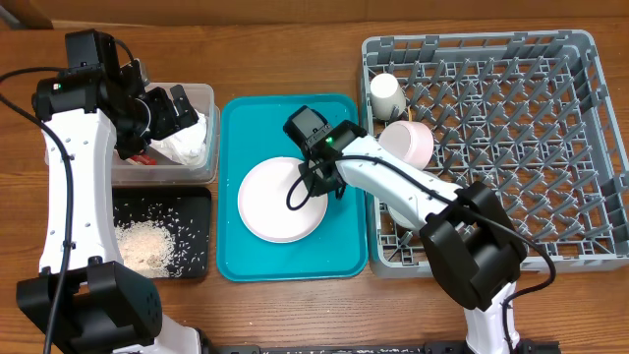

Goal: Sort waste into correct bins and load items into the dishwasher
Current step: 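Lift the pink plate off the teal tray with the right gripper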

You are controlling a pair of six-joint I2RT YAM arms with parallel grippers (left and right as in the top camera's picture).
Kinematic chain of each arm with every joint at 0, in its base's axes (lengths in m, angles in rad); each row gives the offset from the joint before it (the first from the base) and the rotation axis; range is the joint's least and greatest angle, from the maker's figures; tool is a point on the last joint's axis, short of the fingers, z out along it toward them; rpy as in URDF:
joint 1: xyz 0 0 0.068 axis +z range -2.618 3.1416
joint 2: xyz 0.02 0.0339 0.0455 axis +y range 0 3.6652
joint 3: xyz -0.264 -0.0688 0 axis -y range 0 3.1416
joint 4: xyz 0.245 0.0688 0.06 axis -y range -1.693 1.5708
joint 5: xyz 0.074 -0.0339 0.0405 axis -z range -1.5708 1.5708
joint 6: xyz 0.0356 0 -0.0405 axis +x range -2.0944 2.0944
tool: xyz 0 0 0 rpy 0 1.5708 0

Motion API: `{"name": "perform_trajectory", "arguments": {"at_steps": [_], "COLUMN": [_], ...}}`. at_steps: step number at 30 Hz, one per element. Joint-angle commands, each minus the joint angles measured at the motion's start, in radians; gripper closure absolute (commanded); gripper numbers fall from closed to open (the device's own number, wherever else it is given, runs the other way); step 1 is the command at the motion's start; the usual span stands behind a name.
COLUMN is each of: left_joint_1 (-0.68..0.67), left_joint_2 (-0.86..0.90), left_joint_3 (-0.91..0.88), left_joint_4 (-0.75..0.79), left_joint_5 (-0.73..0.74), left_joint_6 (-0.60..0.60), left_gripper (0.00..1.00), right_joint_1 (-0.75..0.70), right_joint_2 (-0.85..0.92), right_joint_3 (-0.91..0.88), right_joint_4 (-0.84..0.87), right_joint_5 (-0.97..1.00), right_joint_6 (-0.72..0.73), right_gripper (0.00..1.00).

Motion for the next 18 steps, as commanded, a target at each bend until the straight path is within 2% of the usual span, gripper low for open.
{"name": "perform_trajectory", "arguments": {"at_steps": [1,4,7,16,18], "left_joint_1": [-0.007,-0.007,-0.007,-0.007,-0.007], "left_joint_2": [-0.008,-0.008,-0.008,-0.008,-0.008], "left_joint_3": [0.017,0.017,0.017,0.017,0.017], "left_joint_4": [0.0,0.0,0.0,0.0,0.0], "left_joint_5": [-0.003,-0.003,-0.003,-0.003,-0.003], "left_joint_6": [0.015,0.015,0.015,0.015,0.015], "left_gripper": [0.0,0.0,0.0,0.0,0.0], "right_joint_1": [0.003,0.004,0.004,0.004,0.004], "right_joint_2": [0.002,0.002,0.003,0.003,0.003], "right_joint_3": [-0.029,-0.035,-0.036,-0.094,-0.096], "right_joint_4": [0.018,0.032,0.031,0.081,0.083], "right_joint_5": [-0.022,-0.068,-0.084,-0.087,-0.088], "right_joint_6": [0.026,0.026,0.027,0.027,0.027], "right_gripper": [0.68,0.68,0.74,0.76,0.8]}}
